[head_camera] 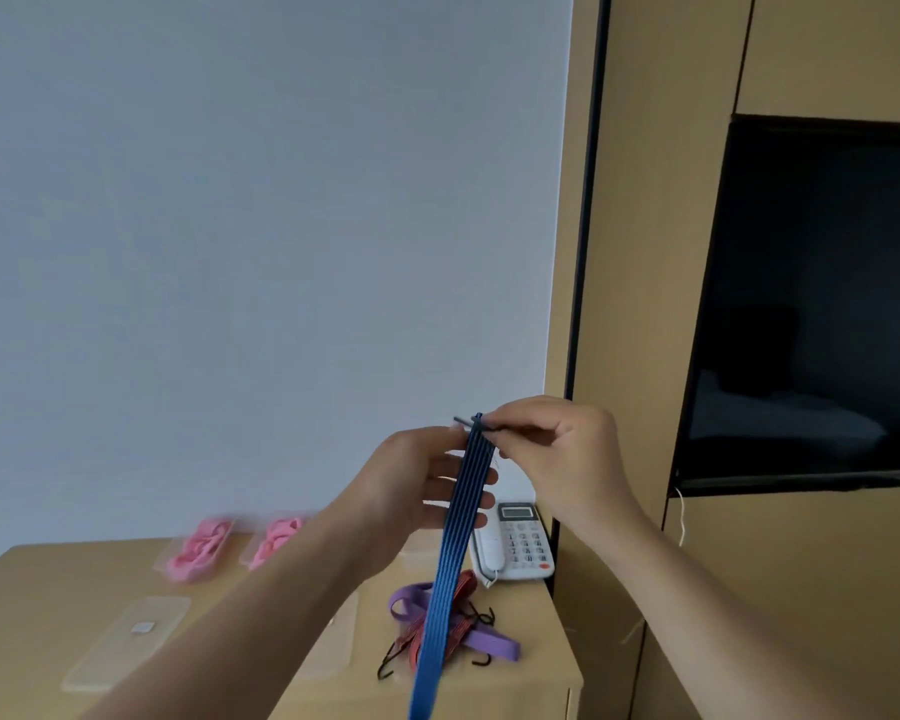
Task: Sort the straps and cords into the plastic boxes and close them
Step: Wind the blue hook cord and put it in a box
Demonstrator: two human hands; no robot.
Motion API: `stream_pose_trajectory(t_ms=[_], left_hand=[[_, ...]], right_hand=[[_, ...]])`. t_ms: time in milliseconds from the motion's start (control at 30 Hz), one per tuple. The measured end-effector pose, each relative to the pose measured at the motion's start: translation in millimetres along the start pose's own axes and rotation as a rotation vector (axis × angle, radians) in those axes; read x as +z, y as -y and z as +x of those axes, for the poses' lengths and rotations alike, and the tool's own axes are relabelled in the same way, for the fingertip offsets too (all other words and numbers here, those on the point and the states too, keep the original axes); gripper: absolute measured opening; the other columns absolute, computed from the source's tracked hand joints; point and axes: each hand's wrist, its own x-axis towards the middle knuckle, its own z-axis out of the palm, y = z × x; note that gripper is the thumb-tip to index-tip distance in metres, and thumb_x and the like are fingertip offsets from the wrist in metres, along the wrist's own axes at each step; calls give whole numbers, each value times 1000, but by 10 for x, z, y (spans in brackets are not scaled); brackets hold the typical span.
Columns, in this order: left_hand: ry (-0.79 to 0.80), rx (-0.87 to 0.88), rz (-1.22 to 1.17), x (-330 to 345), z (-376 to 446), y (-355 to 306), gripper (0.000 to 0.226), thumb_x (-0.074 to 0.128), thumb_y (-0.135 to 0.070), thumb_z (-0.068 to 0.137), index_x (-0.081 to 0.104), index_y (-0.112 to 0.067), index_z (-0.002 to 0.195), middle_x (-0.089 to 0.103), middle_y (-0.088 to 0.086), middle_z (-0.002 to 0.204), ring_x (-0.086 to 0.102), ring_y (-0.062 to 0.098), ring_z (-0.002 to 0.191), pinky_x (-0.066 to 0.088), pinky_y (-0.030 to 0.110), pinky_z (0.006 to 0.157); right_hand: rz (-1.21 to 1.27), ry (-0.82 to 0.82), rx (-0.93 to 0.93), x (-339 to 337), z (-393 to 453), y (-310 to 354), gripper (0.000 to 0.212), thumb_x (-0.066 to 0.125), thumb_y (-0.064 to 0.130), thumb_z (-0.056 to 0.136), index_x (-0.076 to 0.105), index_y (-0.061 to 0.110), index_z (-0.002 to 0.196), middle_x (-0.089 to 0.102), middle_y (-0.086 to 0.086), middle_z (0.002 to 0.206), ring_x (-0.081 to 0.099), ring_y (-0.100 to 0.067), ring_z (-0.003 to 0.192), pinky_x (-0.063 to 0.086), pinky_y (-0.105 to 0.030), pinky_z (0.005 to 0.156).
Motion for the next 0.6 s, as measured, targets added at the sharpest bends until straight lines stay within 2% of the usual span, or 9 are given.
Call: stream_pose_trajectory(t_ms=[67,133,200,267,333,433,500,600], left_hand=[[54,-107,-183,-29,5,-2,46,54,-38,101,72,4,106,73,27,102,73,42,85,62,49,76],[140,-120,-231,-47,-7,25,53,64,-42,94,70,8,112,72,28,109,72,42,90,60,47,80],[204,-60,-174,-56,-17,66,42,75,-30,87,73,6,110,71,26,112,72,37,92,60,42,82],[183,6,-106,-58,-3,110,28,74,-11,87,73,6,109,72,26,109,73,33,88,60,38,80],[103,45,-80,-53,17,158,17,72,-1,88,73,6,104,73,25,99,73,33,83,61,36,76],[-15,82,-93,-43,33,193,14,75,3,83,71,6,97,73,24,87,73,33,74,61,36,70],[-60,108,-60,-36,41,217,22,78,4,80,67,8,98,73,24,85,74,34,73,61,35,67],[-80,122,10,-19,57,232,22,80,2,79,67,6,96,75,27,90,75,35,74,62,36,66]], right_hand=[[-195,-39,-248,15,-42,-49,26,77,-14,75,82,8,88,77,-1,87,72,-10,80,57,-21,75],[-334,-52,-414,9,-74,-85,28,77,-17,74,82,5,91,77,-6,90,72,-19,80,56,-23,76],[-405,-48,-495,-10,-77,-103,29,77,-17,74,81,4,93,76,-7,92,72,-24,80,56,-27,75],[-430,-20,-516,-18,-68,-113,31,75,-19,74,80,3,96,76,-8,95,72,-25,83,58,-31,75],[-375,33,-422,-24,-78,-103,35,70,-19,78,79,5,103,76,-5,101,72,-17,92,58,-26,81],[-35,130,-13,-21,-124,-59,40,66,-9,87,74,16,118,74,6,108,69,-5,101,56,-19,87],[155,145,245,-4,-131,-43,32,71,5,90,74,22,117,76,6,98,71,-7,95,57,-23,85],[258,197,386,35,-130,-61,12,73,10,90,79,16,98,78,-6,85,74,-23,85,60,-31,77]])
